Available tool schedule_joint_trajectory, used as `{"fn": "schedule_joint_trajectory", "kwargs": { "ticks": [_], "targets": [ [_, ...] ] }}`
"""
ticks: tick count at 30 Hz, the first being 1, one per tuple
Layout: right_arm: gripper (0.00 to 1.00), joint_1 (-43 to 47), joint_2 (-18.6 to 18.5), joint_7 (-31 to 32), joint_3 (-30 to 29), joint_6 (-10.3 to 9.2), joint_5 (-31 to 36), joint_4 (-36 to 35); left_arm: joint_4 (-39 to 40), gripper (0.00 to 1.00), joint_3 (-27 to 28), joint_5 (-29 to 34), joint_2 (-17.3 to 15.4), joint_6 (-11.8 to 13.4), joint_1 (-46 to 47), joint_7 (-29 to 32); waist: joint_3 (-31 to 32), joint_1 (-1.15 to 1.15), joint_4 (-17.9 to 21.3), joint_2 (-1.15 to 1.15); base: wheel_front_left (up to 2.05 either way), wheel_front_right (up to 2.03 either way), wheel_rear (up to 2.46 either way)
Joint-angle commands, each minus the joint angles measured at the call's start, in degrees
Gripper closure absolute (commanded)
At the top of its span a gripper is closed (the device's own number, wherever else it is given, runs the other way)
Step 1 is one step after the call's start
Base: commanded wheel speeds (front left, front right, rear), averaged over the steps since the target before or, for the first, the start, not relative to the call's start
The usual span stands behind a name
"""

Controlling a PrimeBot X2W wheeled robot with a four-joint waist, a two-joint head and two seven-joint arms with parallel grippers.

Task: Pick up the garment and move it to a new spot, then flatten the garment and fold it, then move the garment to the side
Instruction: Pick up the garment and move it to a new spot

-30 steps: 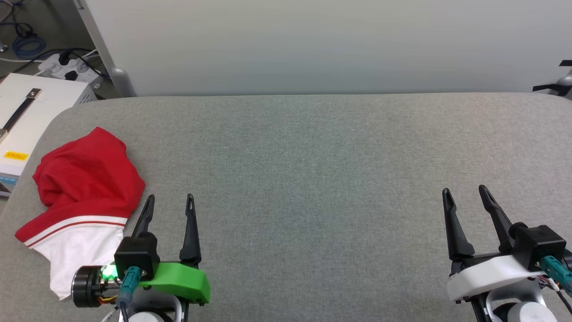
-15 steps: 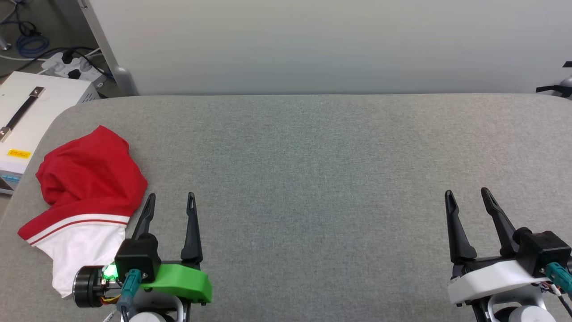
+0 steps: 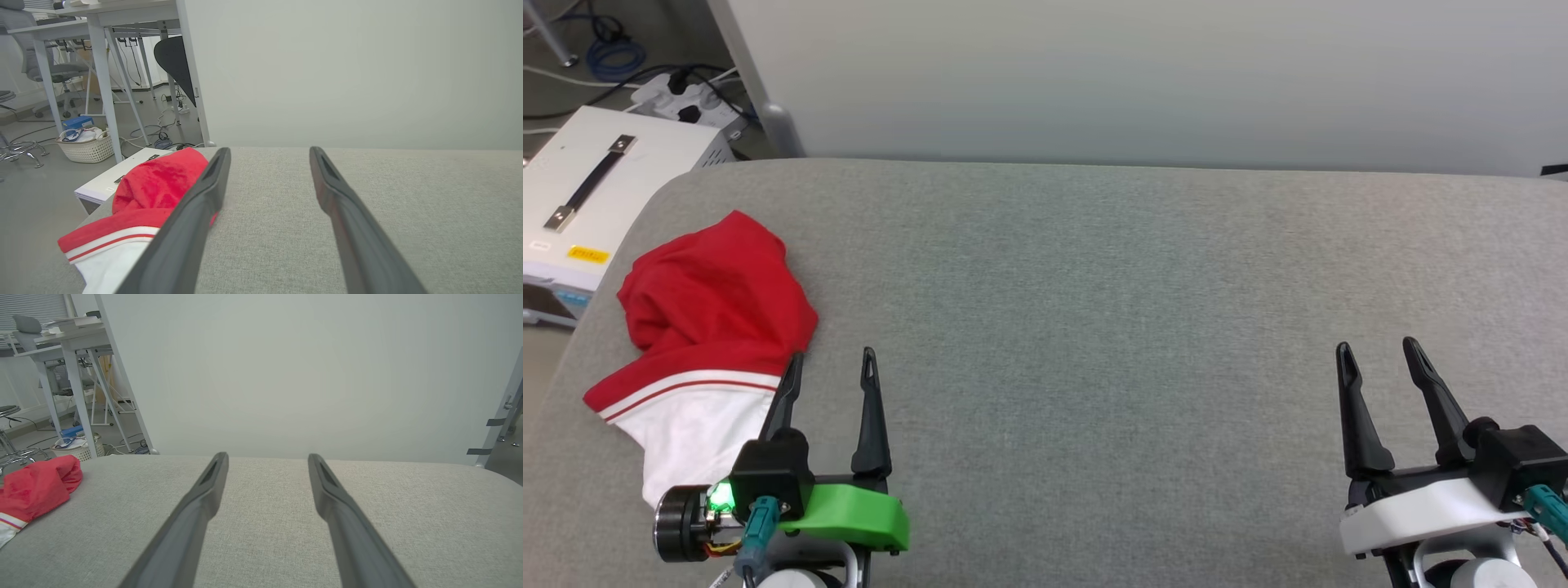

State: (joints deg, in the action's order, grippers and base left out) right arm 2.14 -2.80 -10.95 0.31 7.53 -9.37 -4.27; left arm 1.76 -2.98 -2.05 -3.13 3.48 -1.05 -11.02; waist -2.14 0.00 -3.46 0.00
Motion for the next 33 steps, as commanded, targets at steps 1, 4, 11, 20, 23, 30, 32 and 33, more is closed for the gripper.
{"fn": "schedule_joint_trajectory", "kwargs": {
  "ticks": [1, 4, 11, 20, 23, 30, 32, 33],
  "targets": [
    [0.0, 0.22, -0.06, -0.69, 0.21, -0.03, -0.27, -0.48, 0.05, 0.0, 0.1, -0.39, 0.19, 0.35, 0.96, -0.56, -0.64, 0.0, -1.57, 0.0, 0.0, 0.0, 0.0],
    [0.0, -0.05, -0.06, -1.02, 0.45, -0.03, -0.19, -0.59, 0.02, 0.0, 0.17, -0.67, 0.2, 0.61, 1.19, -0.9, -1.18, 0.0, -3.36, 0.0, 0.0, 0.0, 0.0],
    [0.0, -0.7, -0.07, -1.85, 1.34, -0.04, 0.36, -0.86, 0.08, 0.0, 1.01, -2.12, 0.21, 1.48, 1.61, -1.74, -2.69, 0.0, -8.21, 0.0, 0.0, 0.0, 0.0],
    [0.0, -0.98, -0.07, -2.92, 2.68, -0.04, 0.84, -1.31, -0.03, 0.0, 2.15, -4.35, 0.23, 2.39, 2.12, -2.82, -4.06, 0.0, -15.23, 0.0, 0.0, 0.0, 0.0],
    [0.0, -1.13, -0.08, -3.25, 2.85, -0.04, 1.06, -1.49, -0.12, 0.0, 2.21, -5.06, 0.23, 2.71, 2.48, -3.16, -4.51, 0.0, -17.98, 0.0, 0.0, 0.0, 0.0],
    [0.0, -1.36, -0.08, -4.05, 3.34, -0.04, 0.91, -1.56, -0.41, 0.0, 3.0, -6.3, 0.25, 3.33, 2.09, -3.97, -4.94, 0.0, -24.48, 0.0, 0.0, 0.0, 0.0],
    [0.0, -1.41, -0.08, -4.05, 3.54, -0.04, 0.98, -1.5, -0.49, 0.0, 3.29, -6.57, 0.25, 3.4, 1.91, -3.97, -4.98, 0.0, -25.72, 0.0, 0.0, 0.0, 0.0],
    [0.0, -1.43, -0.08, -4.05, 3.57, -0.04, 1.01, -1.46, -0.53, 0.0, 3.4, -6.69, 0.25, 3.42, 1.83, -3.97, -5.01, 0.0, -26.25, 0.0, 0.0, 0.0, 0.0]
  ]
}}
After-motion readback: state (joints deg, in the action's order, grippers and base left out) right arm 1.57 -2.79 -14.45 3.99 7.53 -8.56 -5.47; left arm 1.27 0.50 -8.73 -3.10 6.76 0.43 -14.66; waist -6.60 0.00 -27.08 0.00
